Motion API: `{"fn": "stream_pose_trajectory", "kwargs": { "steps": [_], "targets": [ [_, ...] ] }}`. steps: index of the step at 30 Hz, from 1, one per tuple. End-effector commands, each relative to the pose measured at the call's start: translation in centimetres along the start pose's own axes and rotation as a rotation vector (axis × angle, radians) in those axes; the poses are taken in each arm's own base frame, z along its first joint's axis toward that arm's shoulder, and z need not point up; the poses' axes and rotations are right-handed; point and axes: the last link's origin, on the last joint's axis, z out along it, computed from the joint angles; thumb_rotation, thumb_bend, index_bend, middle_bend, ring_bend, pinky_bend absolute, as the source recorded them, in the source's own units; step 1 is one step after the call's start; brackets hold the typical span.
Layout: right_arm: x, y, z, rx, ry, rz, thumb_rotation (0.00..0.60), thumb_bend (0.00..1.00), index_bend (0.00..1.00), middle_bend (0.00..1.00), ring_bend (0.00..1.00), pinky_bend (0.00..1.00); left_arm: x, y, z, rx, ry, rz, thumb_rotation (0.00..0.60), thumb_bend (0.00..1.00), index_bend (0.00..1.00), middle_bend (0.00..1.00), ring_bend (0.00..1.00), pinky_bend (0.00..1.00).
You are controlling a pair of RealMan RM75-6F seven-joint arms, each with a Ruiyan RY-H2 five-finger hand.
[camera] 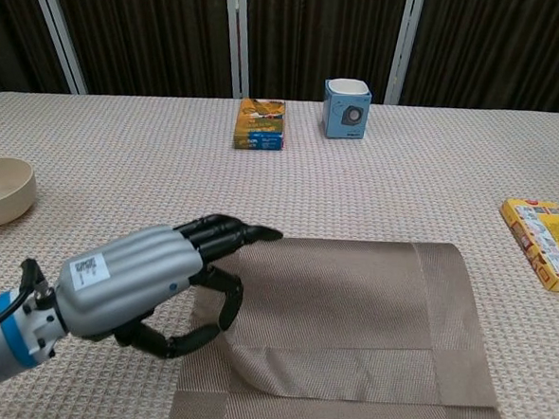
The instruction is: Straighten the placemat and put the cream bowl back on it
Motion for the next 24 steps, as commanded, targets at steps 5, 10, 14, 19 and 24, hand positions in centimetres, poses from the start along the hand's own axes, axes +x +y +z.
{"fn": "stream_pose_trajectory", "kwargs": {
  "steps": [5, 10, 14, 19, 24],
  "targets": [
    [-0.2, 0.2, 0.2, -0.01, -0.003, -0.009, 0.6, 0.0, 0.05, 0.0, 0.0, 0.0, 5.4, -3.5, 4.8, 0.102, 0.07, 0.026, 0.6, 0.49, 0.63, 0.0, 0.0, 0.0],
    [-0.5, 0.3, 0.4, -0.019, -0.01, -0.014, 0.6, 0.0, 0.05, 0.0, 0.0, 0.0, 8.9, -6.2, 6.8, 0.183, 0.1, 0.055, 0.6, 0.49, 0.63, 0.0, 0.0, 0.0],
    [-0.6, 0.5, 0.5, -0.022, -0.014, -0.019, 0.6, 0.0, 0.05, 0.0, 0.0, 0.0, 10.9, -8.7, 7.5, 0.274, 0.114, 0.094, 0.6, 0.49, 0.63, 0.0, 0.0, 0.0],
    [-1.0, 0.6, 0.6, -0.026, -0.024, -0.03, 0.6, 0.0, 0.05, 0.0, 0.0, 0.0, 11.8, -11.6, 7.5, 0.387, 0.117, 0.086, 0.6, 0.49, 0.63, 0.0, 0.0, 0.0],
    [-1.5, 0.6, 0.8, -0.027, -0.038, -0.04, 0.6, 0.0, 0.05, 0.0, 0.0, 0.0, 11.9, -14.1, 7.3, 0.476, 0.115, 0.078, 0.6, 0.49, 0.63, 0.0, 0.0, 0.0]
  ]
}}
